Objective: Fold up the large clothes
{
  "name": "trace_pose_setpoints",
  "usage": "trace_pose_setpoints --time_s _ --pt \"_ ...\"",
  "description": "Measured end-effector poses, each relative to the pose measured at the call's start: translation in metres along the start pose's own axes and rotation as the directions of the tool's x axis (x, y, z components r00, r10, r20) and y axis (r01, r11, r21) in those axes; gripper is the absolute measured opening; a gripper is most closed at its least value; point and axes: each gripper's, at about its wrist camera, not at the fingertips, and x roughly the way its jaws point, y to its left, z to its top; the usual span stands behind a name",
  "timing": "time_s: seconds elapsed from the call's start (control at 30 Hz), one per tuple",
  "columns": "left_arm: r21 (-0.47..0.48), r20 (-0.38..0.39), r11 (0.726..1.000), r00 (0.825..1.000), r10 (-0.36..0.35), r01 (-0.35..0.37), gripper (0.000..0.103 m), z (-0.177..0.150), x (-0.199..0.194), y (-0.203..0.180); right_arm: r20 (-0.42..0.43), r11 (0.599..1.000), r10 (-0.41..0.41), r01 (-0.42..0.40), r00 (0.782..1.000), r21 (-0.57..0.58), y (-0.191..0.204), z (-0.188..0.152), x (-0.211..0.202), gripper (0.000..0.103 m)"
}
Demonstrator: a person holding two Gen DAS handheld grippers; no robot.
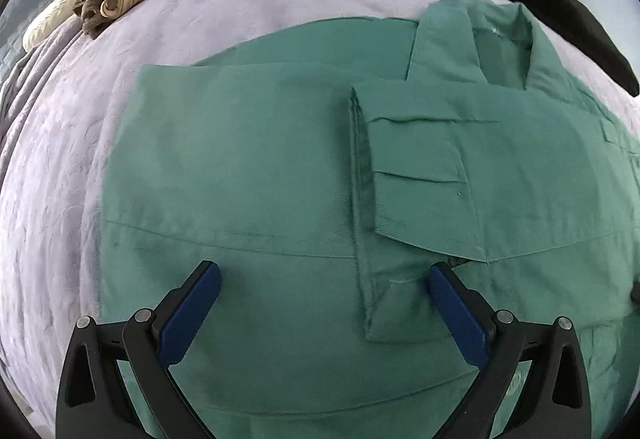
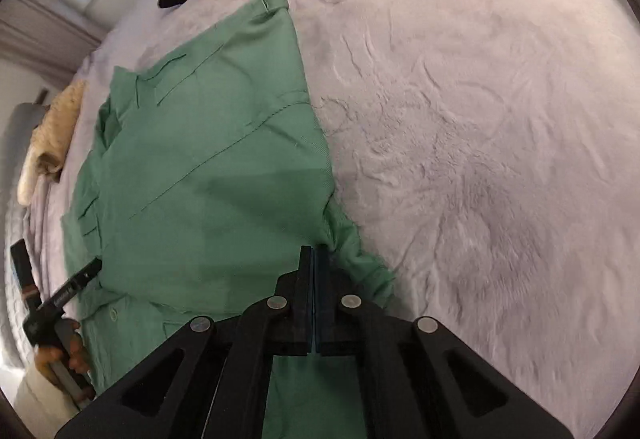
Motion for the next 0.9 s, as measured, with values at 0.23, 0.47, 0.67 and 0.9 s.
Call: trace_pose_setpoints --time_s 0.23,0.47,0.67,0.9 --pt "0.043 0.033 0.994 0.995 0.098 -0.1 0.103 -0.013 -0.027 0.019 0.032 0.997 -0.064 0.063 0.997 0.034 -0.003 -0.007 -0.04 0.011" --pt "-0.014 -0.04 0.994 0.993 0.112 -0.113 0.103 -0.041 -0.025 0.029 0.013 0.99 -0.134 0.134 0.991 -0.051 0.01 -0.016 -0.042 0.027" --pt "-0.015 -0.069 0.993 0.991 0.116 -0.117 0.103 -0.053 -0.029 0.022 -0.044 0.981 -0.174 0.169 0.984 -0.091 -0.004 -0.006 -0.015 0.021" --pt "-0.008 -0.088 0.991 0.988 0.131 -0.132 0.103 -0.061 -0.045 0.018 -0.037 0.98 -0.194 0.193 0.98 -0.042 -0.003 -0.007 -0.038 0.024"
